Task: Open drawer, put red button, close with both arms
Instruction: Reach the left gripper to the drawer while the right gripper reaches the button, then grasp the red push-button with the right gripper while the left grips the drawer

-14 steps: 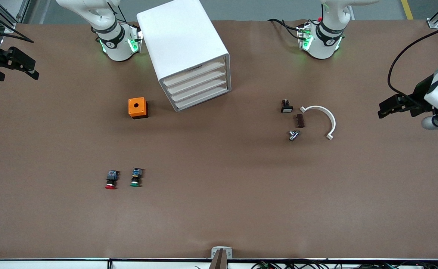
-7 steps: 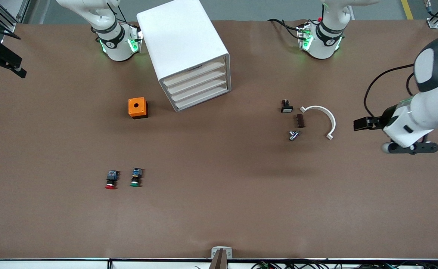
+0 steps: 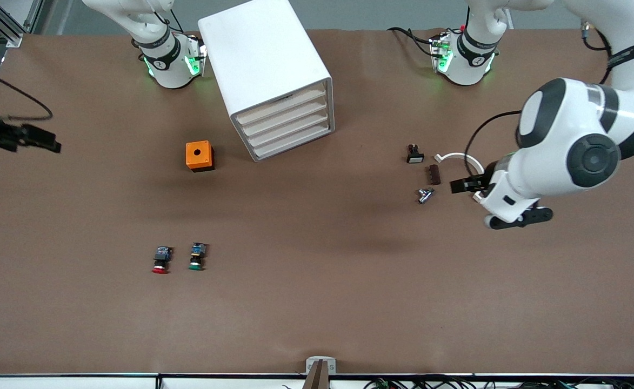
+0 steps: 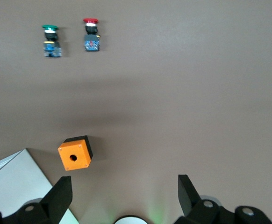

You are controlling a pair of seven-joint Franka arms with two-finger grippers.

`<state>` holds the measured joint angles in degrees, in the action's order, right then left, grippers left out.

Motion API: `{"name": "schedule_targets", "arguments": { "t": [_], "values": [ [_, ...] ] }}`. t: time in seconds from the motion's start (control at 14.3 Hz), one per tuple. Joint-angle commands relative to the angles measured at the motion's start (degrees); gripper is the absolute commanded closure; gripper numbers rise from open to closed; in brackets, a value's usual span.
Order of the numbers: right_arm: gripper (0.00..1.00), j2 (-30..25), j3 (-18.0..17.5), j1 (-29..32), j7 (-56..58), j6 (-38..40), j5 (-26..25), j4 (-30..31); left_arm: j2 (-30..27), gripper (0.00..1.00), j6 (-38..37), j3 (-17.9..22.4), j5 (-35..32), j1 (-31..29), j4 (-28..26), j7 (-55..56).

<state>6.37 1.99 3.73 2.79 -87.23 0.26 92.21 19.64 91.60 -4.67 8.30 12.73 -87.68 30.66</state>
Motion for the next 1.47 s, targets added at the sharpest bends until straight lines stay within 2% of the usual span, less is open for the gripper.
{"name": "schedule_targets", "arguments": {
  "t": [0.0,0.07,0.42,0.63,0.7,0.84,0.98,1.4],
  "values": [
    [0.0,5.3,-0.6,1.0,0.6,-1.1,-1.1,-3.6,5.0,0.0,-4.0,0.2,8.0,3.2,6.7,13.6],
    [0.0,7.1,-0.7,0.4,0.1,-1.5,-2.3,-3.7,5.6,0.0,-4.0,0.2,10.9,4.6,7.0,19.0],
    [0.0,13.2,-0.9,-4.3,-10.0,-15.3,-1.5,-1.2,8.8,0.0,-4.8,0.0,25.5,11.3,7.3,47.9],
    [0.0,16.1,-1.0,-6.3,-17.0,-25.4,-1.3,2.8,14.6,0.0,-4.8,-0.2,31.6,14.0,9.8,63.7],
    [0.0,16.5,-1.0,-6.7,-18.1,-28.1,0.2,4.4,17.0,0.0,-4.8,-0.2,32.9,14.2,11.0,68.1],
    [0.0,18.8,-1.0,-7.2,-18.1,-34.8,3.3,7.1,21.5,0.0,-4.9,-2.5,34.9,14.3,11.8,76.0],
    [0.0,22.5,-1.0,-7.5,-18.0,-40.3,3.3,7.5,25.6,0.0,-7.5,-3.3,40.2,13.8,11.7,83.6],
    [0.0,29.1,-1.0,-8.7,-18.0,-49.8,3.3,7.3,31.3,0.01,-11.1,-4.1,47.3,14.1,11.2,96.7]
  ]
}}
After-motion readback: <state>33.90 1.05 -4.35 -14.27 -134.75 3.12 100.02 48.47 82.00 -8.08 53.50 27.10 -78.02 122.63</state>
